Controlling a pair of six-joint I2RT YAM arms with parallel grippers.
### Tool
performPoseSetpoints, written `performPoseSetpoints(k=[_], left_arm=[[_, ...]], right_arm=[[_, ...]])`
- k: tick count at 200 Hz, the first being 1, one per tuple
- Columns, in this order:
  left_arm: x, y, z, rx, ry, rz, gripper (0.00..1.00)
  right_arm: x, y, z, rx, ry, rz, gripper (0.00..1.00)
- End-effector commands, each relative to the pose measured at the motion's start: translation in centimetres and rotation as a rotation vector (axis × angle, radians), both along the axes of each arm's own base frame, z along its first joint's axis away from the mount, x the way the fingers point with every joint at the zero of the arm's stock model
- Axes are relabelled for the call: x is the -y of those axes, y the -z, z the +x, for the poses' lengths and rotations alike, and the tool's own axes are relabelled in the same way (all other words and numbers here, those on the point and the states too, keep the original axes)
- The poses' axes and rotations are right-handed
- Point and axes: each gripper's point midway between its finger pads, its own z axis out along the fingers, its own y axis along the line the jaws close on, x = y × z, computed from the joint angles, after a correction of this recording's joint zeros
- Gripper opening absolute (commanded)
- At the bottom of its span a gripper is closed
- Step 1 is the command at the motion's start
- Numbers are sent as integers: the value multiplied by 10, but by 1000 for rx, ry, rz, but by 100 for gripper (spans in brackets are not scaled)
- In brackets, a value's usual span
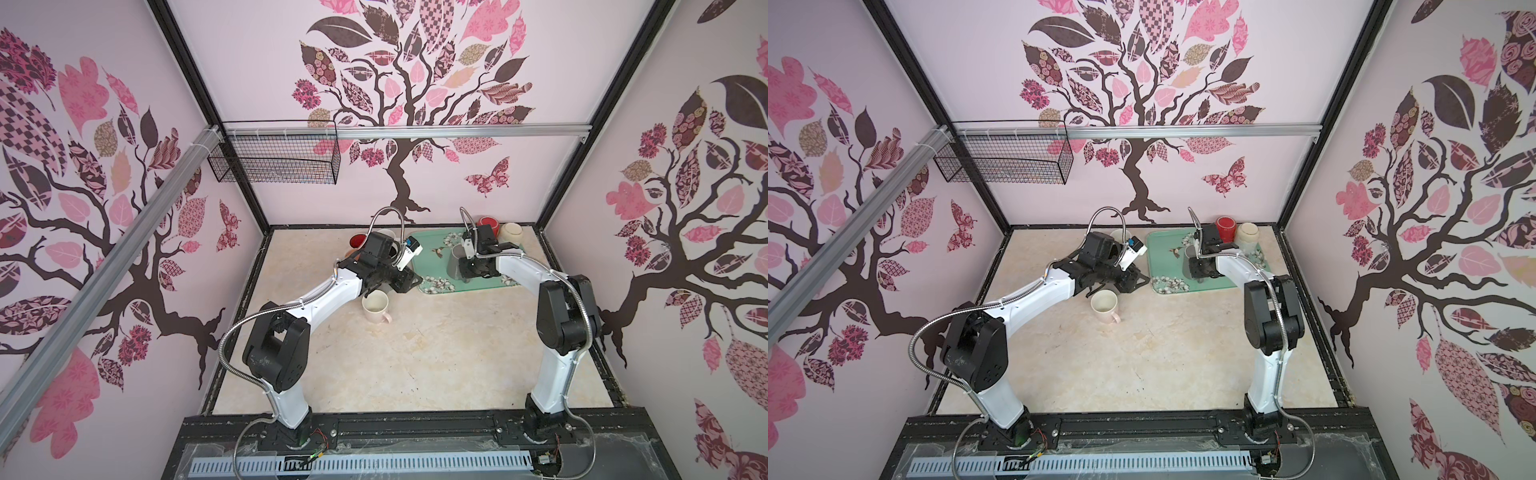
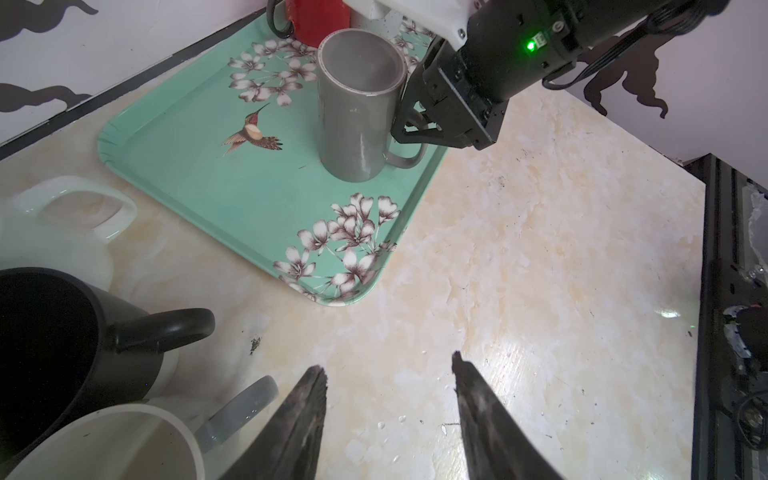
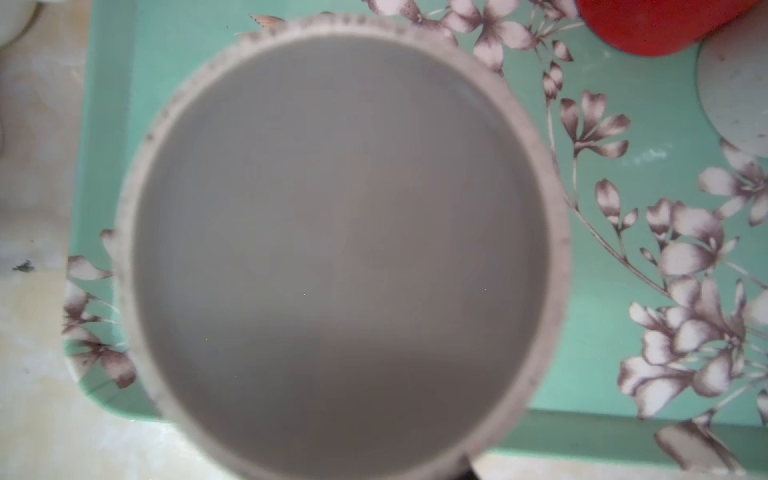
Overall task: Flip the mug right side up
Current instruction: 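Lift the grey mug off the tray with right gripper while left gripper approaches, then grip the grey mug's handle with left gripper while right gripper holds its base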
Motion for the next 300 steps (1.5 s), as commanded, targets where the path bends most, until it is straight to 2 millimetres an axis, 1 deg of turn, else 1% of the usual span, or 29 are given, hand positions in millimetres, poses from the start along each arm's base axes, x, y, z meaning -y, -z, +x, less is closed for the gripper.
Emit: performPoseSetpoints(k=[1,15,37,52,64,81,98,101,110,135,140,151,172,194,207,222,224,240,257,262,269,300], left_arm=[[4,-25,1,30,8,-37,53],[4,-25,1,30,8,-35,53],[4,-28,1,30,4,-44,53],[5,-33,0,32,6,-60,53],[5,-38,0,40,1,-72,53],[5,-47,0,52,-11,-94,53],[3,-59,2,69,-44,-124,53],[3,-61,2,74,-48,-131,53],[1,-69,2,90,-65,-152,53],[-11,-88,3,121,-140,-197,55],[-15,-92,4,121,-158,-207,55],[-22,-97,3,115,-189,-231,55],[-41,-108,2,63,-235,-307,56],[-66,-117,7,-5,-336,-430,58],[-72,-123,4,-46,-341,-504,59],[-72,-129,1,-94,-328,-571,59],[-71,-131,0,-97,-324,-578,59],[-65,-136,-4,-156,-293,-628,59],[-57,-143,-7,-206,-249,-681,59],[-56,-141,-6,-230,-253,-692,59],[-54,-149,-5,-221,-236,-731,59],[-46,-164,-5,-257,-171,-865,59]], right_arm=[[2,11,1,-33,-8,-35,21],[3,12,0,-34,-10,-42,16],[5,8,2,-22,-4,-54,0],[7,-1,3,2,0,-56,0],[7,-14,5,48,4,-49,0],[5,-39,7,139,8,-20,0],[-3,-64,8,227,0,58,0],[-5,-71,8,250,-1,76,0],[-10,-85,7,296,-2,129,0],[-21,-138,2,471,4,286,0],[-23,-145,-1,498,5,317,0],[-26,-168,-4,569,11,386,0],[-31,-204,-12,648,8,485,0],[-48,-241,-27,708,-55,657,0],[-62,-263,-39,726,-111,790,0],[-76,-285,-53,732,-173,966,0],[-77,-291,-54,741,-182,991,0],[-88,-310,-68,738,-241,1157,0],[-99,-326,-79,718,-298,1273,0],[-103,-330,-82,713,-314,1295,0],[-109,-333,-87,701,-338,1318,0],[-131,-345,-106,668,-408,1362,0]])
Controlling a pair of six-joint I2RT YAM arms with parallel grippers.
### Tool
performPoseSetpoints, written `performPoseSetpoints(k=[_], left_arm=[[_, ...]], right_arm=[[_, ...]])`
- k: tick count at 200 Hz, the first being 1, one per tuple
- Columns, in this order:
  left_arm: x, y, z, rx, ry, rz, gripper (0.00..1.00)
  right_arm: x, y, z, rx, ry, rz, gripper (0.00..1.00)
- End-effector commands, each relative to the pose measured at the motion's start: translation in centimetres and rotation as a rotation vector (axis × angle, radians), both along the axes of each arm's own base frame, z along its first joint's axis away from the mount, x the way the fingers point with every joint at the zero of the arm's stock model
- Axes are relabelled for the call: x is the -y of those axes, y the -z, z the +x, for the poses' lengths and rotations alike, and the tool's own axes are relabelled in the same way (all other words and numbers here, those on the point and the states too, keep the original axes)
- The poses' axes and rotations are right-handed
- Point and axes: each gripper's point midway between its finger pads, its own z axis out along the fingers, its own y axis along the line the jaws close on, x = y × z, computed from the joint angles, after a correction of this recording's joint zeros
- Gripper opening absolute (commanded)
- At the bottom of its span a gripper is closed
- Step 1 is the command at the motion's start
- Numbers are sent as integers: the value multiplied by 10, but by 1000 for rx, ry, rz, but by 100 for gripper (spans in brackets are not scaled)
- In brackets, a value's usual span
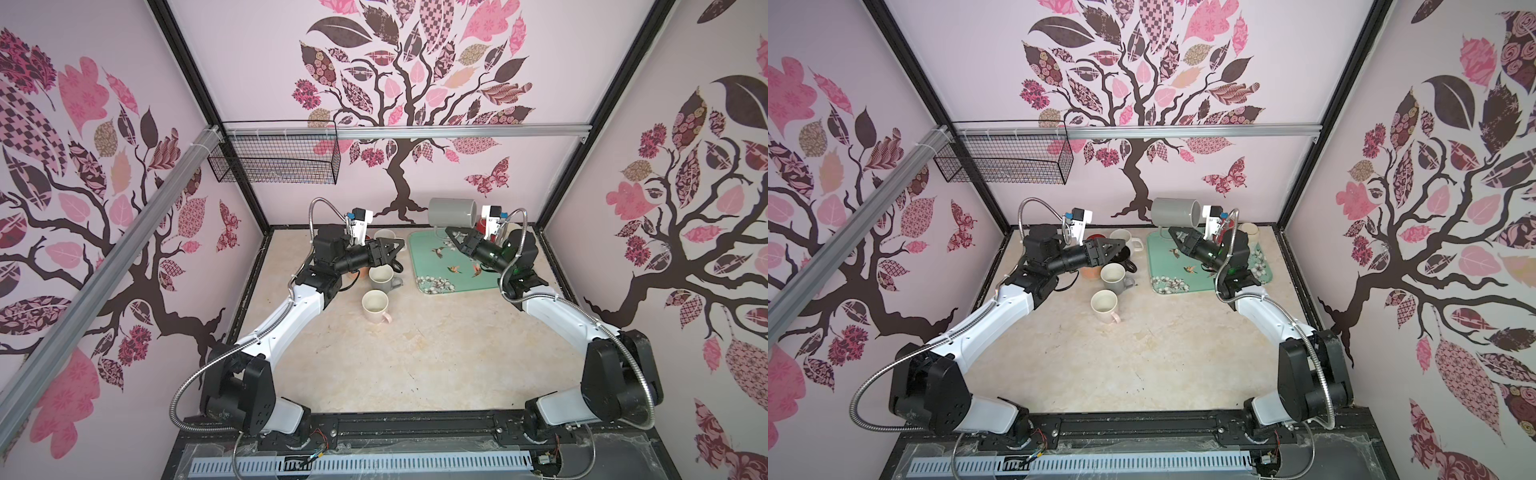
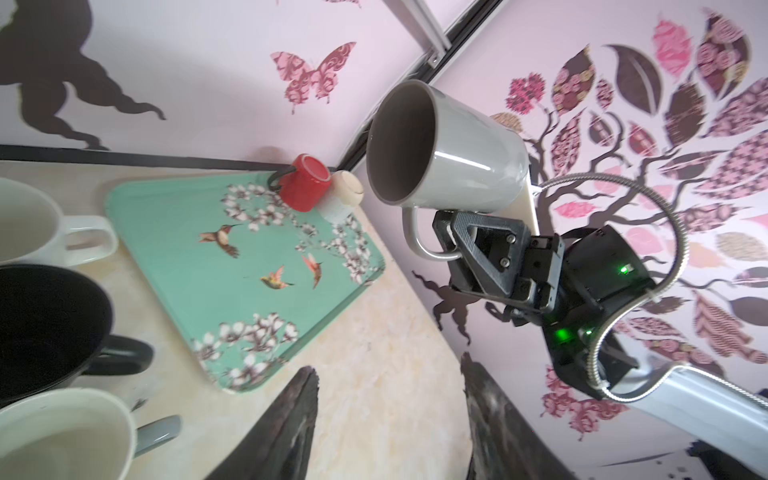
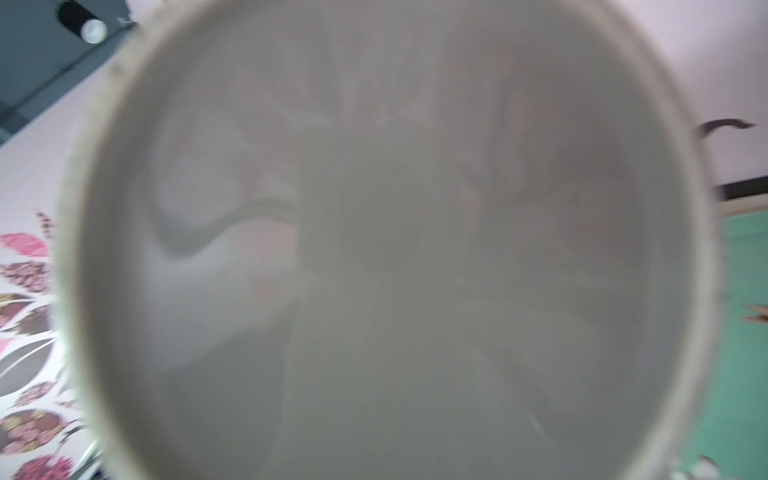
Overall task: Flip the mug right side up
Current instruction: 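Grip the grey mug's handle with left gripper while right gripper holds its base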
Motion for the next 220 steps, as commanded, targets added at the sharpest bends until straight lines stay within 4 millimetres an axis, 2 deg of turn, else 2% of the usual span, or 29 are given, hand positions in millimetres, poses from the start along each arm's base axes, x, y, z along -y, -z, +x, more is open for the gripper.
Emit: performPoseSetpoints(k=[1,42,82,98,131,166,174,186,206,211,220], left_arm=[[10,-17,-5,-5,79,-153,59],[30,-42,-14,15,177,-251,59],[52,-49,-21,14,237,-256,58],[55,-55,-20,12,247,-281,50],[55,-64,-18,12,254,-326,27],[53,-70,-17,17,246,-350,24],[53,-74,-19,28,250,-354,17],[52,-75,-19,31,248,-363,0],[51,-80,-23,69,273,-353,0],[51,-81,-24,74,280,-342,0],[48,-80,-23,78,279,-321,0]], right_arm=[[-20,-80,-40,231,-137,119,0],[-38,-81,-51,229,-191,128,0],[-48,-84,-56,221,-233,152,0],[-48,-85,-57,220,-242,157,0],[-49,-85,-60,217,-250,142,0],[-49,-79,-62,211,-242,111,0],[-48,-78,-62,206,-241,108,0],[-49,-76,-62,184,-248,110,0],[-50,-73,-68,176,-270,94,0],[-49,-71,-68,175,-261,83,6],[-46,-69,-69,178,-234,64,8]])
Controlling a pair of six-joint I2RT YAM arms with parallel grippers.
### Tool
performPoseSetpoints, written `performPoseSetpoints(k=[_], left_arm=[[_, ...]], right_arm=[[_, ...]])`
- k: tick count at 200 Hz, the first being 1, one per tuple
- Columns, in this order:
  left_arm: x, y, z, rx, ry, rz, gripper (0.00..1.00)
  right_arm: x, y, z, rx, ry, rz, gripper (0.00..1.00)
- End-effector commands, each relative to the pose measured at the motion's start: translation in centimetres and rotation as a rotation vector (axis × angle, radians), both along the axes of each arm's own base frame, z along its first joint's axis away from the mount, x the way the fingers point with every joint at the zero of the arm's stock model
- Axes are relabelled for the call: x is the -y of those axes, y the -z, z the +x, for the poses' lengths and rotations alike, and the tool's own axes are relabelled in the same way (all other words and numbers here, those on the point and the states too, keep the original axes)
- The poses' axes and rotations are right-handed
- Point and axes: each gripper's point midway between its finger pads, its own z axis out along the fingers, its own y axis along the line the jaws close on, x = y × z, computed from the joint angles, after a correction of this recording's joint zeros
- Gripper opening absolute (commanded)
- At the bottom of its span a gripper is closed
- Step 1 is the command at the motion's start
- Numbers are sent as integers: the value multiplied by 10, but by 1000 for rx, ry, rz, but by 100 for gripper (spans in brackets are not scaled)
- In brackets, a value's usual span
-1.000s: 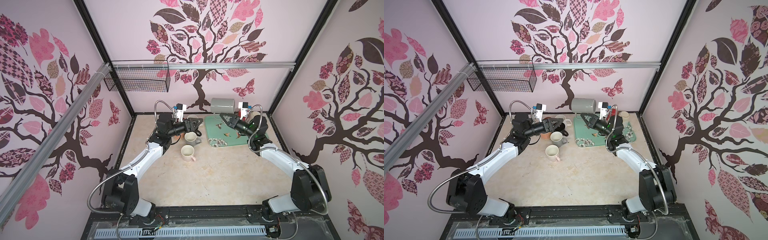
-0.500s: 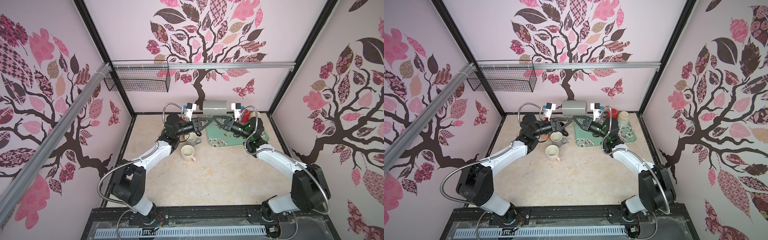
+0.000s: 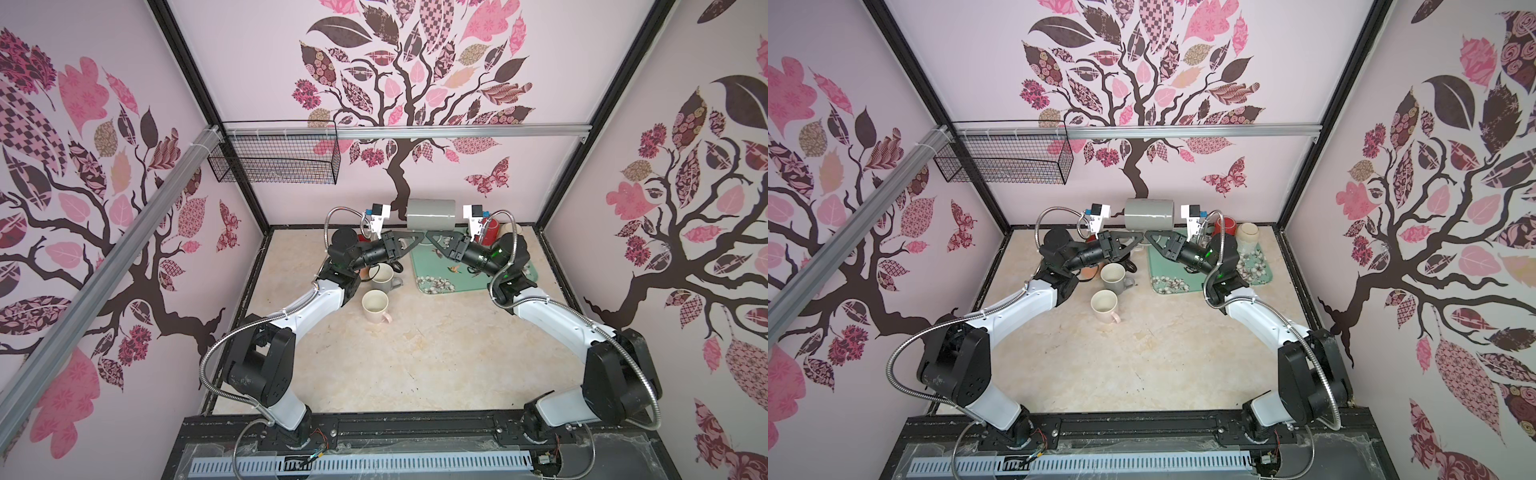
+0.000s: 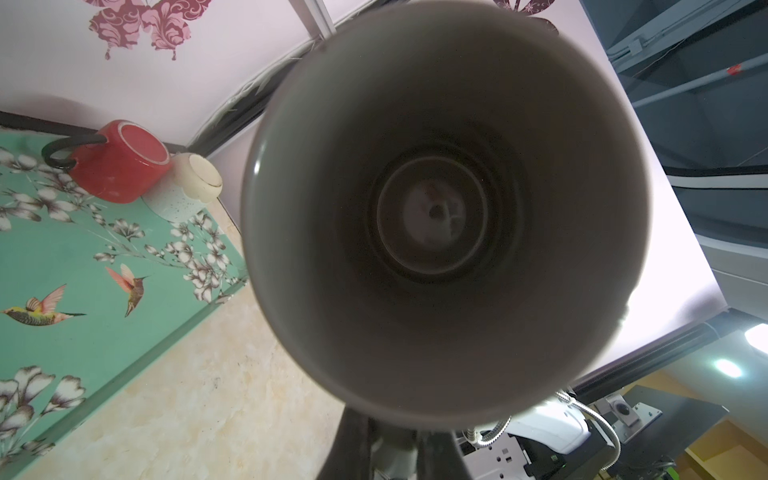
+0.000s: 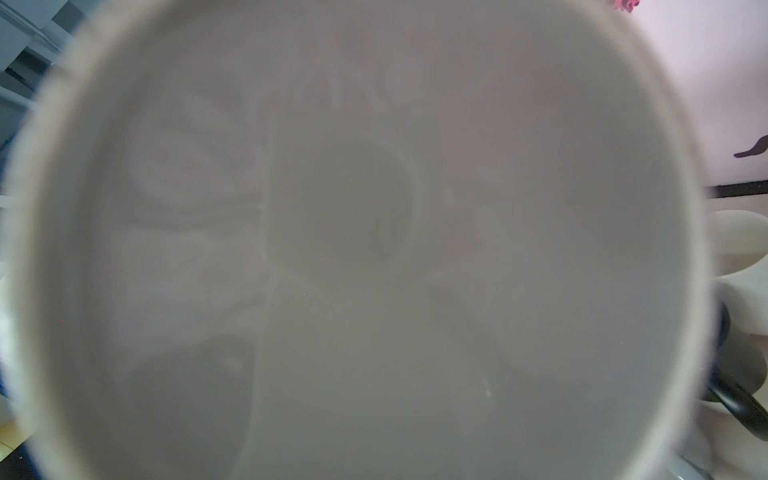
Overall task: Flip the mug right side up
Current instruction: 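Open the right gripper off the grey mug while left gripper carries it away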
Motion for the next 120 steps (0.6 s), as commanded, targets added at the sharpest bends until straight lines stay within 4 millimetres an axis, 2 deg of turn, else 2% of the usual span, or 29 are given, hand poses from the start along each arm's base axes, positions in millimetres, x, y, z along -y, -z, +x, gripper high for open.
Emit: performPoseSetpoints(k=[1,15,33,55,102,120], left_arm=[[-6,-45,-10,176,20,-31,0],[-11,-47,-14,210,24,-12,0],[-18,-50,-20,267,11,28,0],[-26,-50,-27,336,-29,112,0],[-51,-50,-37,480,-108,287,0],[-72,-30,-30,485,-173,427,0]], right_arm=[[7,-41,-23,147,8,1,8],[12,-37,-23,147,50,-21,12],[14,-37,-24,152,68,-55,30],[15,-40,-27,163,72,-76,45],[20,-34,-33,145,94,-112,56],[24,-32,-33,143,120,-140,56]])
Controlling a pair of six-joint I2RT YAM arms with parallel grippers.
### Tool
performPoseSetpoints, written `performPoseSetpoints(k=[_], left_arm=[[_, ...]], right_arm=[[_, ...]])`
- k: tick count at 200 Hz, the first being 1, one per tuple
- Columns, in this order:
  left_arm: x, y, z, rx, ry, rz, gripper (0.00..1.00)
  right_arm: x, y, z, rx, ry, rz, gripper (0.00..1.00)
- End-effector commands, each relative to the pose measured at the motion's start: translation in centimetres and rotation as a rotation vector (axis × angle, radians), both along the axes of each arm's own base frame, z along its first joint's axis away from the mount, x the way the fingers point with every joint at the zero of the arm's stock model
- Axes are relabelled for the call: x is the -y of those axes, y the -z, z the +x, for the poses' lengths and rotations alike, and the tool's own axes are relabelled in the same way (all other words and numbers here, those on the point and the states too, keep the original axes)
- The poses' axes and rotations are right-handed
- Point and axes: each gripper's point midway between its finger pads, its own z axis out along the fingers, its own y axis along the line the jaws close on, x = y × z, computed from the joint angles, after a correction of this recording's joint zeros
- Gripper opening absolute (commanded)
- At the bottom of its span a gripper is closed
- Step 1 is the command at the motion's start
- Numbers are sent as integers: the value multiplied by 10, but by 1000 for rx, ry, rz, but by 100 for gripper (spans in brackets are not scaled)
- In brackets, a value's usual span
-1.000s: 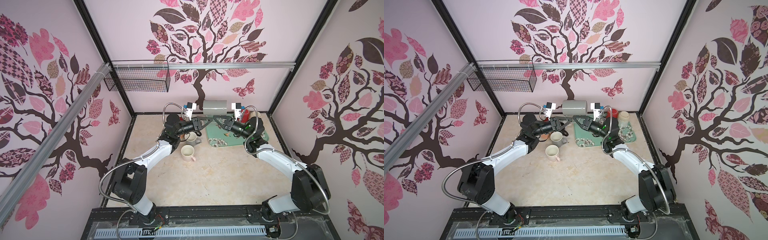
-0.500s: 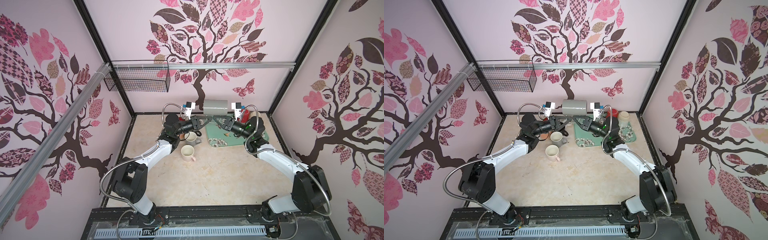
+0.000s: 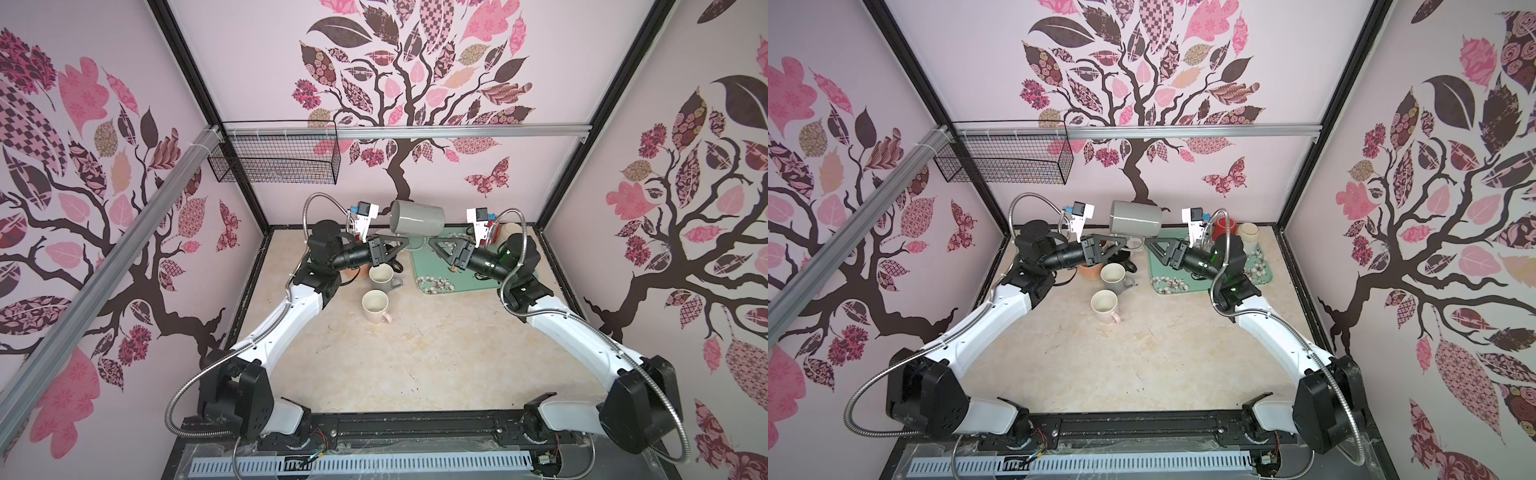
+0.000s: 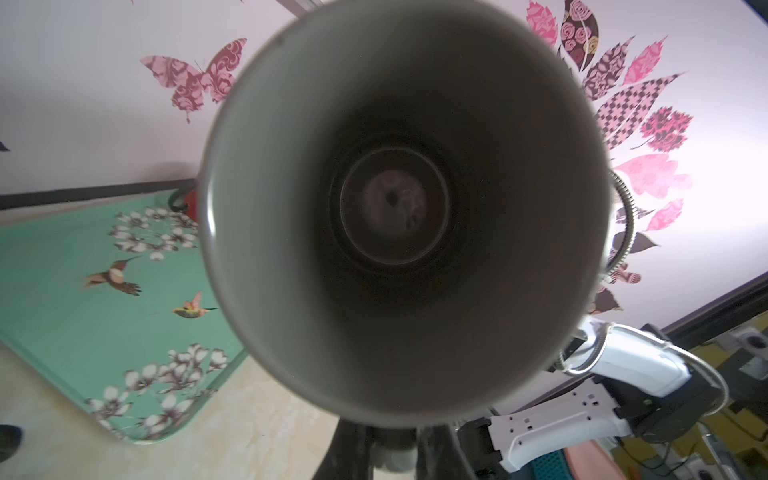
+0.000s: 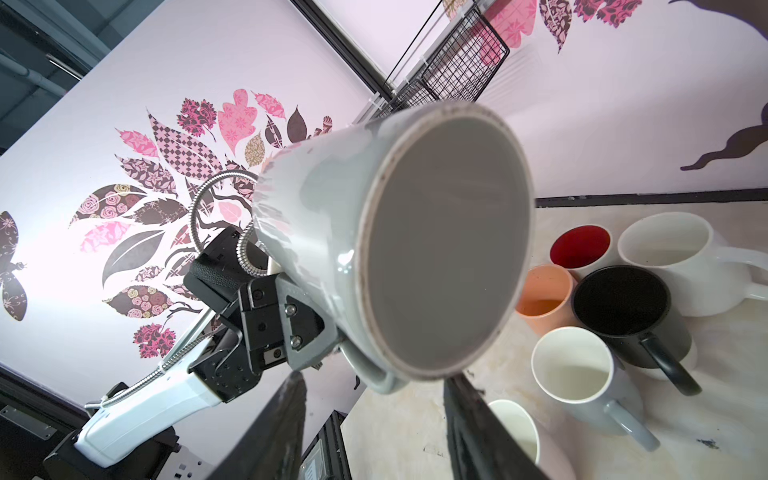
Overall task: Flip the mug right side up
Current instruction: 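Open the right gripper off the grey mug while left gripper carries it away, then turn the grey mug upright and lower it beside the peach mug, left gripper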
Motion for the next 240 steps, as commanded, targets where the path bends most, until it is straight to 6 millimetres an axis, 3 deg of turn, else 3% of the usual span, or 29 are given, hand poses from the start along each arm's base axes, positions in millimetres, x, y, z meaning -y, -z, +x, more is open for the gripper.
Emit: performPoseSetpoints(k=[1,45,99,130,176,199,240], left_arm=[[-26,-21,-7,212,-73,148,0],[-92,9,11,224,-219,333,0],[-165,55,21,175,-261,549,0],[-181,82,13,222,-230,757,0],[-207,114,14,169,-227,975,0],[-218,140,16,102,-203,1053,0],[-206,164,19,112,-86,1074,0]], right_arm=[[12,-26,-9,89,57,-11,56],[13,-6,-4,23,80,-62,57],[10,7,2,0,73,-87,57],[8,17,3,-16,63,-117,57],[14,28,-1,-17,70,-179,58],[19,36,-1,-33,78,-191,58],[27,47,1,-63,110,-189,58]])
